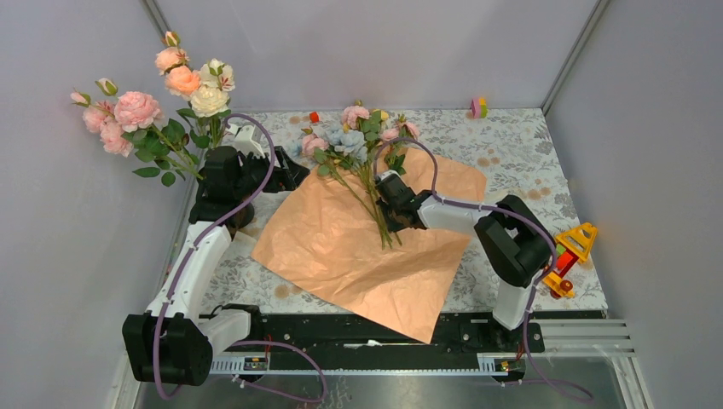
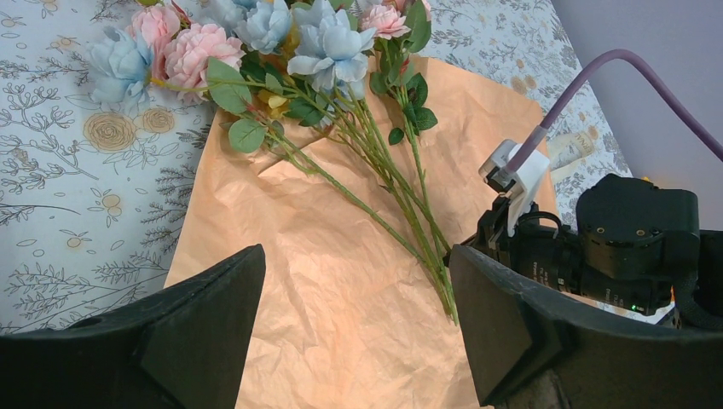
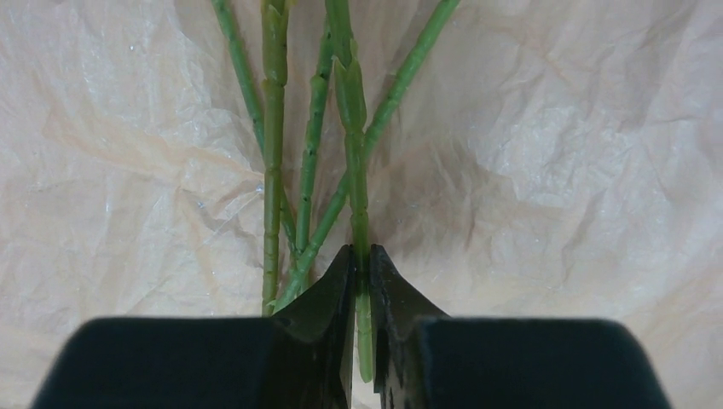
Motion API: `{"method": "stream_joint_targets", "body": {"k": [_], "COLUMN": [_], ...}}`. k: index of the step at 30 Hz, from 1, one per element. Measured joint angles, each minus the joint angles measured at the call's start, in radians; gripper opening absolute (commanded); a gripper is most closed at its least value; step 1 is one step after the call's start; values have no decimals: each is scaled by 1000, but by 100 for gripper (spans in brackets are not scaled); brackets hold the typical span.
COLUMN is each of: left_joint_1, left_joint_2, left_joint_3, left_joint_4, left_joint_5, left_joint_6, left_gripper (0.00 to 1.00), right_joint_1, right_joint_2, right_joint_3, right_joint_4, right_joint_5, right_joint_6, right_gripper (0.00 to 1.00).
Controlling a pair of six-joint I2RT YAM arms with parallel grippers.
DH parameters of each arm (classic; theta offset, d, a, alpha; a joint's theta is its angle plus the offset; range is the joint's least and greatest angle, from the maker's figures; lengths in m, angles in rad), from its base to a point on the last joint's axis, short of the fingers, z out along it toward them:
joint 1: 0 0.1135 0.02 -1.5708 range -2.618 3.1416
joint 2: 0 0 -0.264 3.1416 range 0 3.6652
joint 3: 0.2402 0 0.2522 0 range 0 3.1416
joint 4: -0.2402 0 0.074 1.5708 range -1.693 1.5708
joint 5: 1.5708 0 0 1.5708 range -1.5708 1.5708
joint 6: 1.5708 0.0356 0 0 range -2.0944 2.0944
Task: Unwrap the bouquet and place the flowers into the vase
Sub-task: Pick up the fake flower from the wrapping paper.
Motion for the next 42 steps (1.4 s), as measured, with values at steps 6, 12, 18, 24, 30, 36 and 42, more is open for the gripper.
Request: {"method": "stream_joint_targets", "body": {"k": [6,12,18,24,30,36,42], "left_joint_1": [0,0,0,0,-5,-55,-145], "left_joint_2": [0,0,0,-27,-49,-13,136], "left_joint_3": [0,0,0,-27,-96,-218,-292], "left_joint_4": [0,0,34,135,277,421,568], "left_joint_5": [0,0,23,75,120,116,75], "left_joint_6": [0,-1,-43,-171,-327,-529,-723], "left_gripper": [84,84,84,84,84,84,84], "right_joint_1": [0,0,0,0,0,0,0], "right_joint_2": [-90,-239,-325,-373,-376,-376,-376], "right_joint_3": [-56,-76,-92,-101,-108,-181,-220], "right_joint_4": [19,72,172,267,328,403,423], "right_joint_5": [16,25,-16,-91,-182,-233,-233], "right_joint_6": [2,13,48,105,201,281,297], "right_gripper": [0,0,0,0,0,0,0]}}
